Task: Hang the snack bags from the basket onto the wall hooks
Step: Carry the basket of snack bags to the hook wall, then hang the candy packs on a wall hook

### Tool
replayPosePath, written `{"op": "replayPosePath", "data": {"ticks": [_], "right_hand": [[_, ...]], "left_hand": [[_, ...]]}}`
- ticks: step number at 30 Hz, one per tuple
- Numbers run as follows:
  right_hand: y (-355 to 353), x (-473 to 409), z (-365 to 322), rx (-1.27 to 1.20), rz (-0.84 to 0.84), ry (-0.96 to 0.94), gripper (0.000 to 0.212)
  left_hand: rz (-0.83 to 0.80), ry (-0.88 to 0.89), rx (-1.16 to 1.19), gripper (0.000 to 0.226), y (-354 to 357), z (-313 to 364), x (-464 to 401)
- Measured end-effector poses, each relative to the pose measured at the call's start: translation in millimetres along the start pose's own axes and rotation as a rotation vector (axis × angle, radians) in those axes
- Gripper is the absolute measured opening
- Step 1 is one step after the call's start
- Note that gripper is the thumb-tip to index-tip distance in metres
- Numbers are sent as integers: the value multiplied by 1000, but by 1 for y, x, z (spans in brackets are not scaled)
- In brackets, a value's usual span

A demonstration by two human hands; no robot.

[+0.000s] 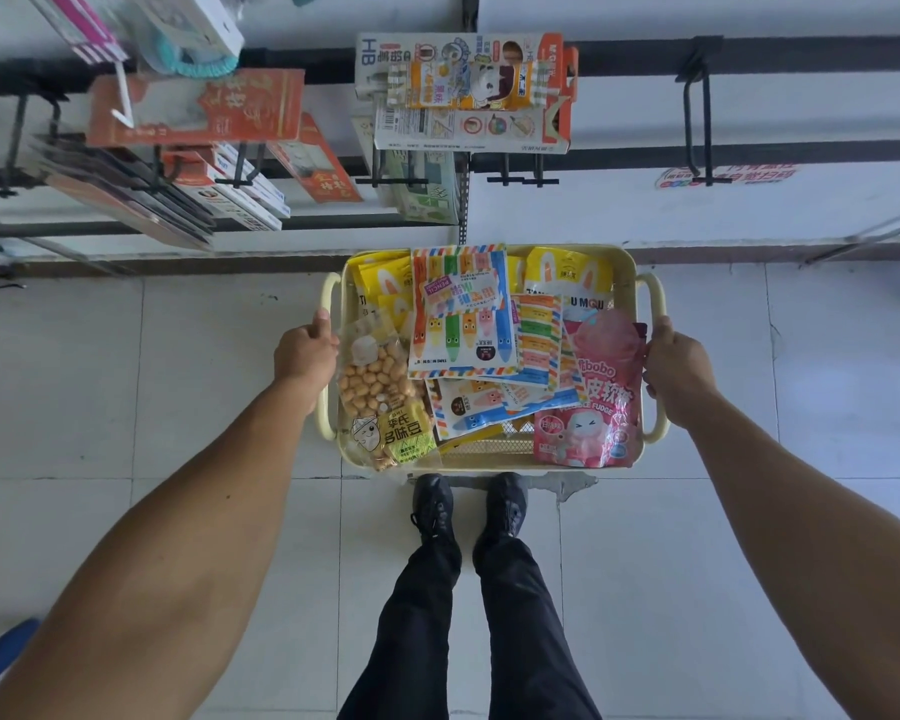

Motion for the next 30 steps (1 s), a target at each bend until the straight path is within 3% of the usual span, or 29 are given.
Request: {"op": "replayPosePath", "data": {"ticks": [14, 26, 30], "right_hand": [[-1, 2, -10, 35, -78, 16, 54], [-1, 5, -5, 84, -42, -107, 55], [-3, 9, -4, 172, -34, -149, 48]], "left_hand": [[-22, -42, -32, 55, -8, 0, 4], [81, -28, -103, 61, -7, 0, 13], [122, 4, -120, 48, -11, 6, 16]]}}
Point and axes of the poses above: each hand's wrist, its own x-axis away from the middle knuckle, its own y-axis out of the palm, z = x × y, the point moved 2 cm from there along -x, towards the middle knuckle, and after that the axes turned 12 degrees about z, right-handed, at the moved point
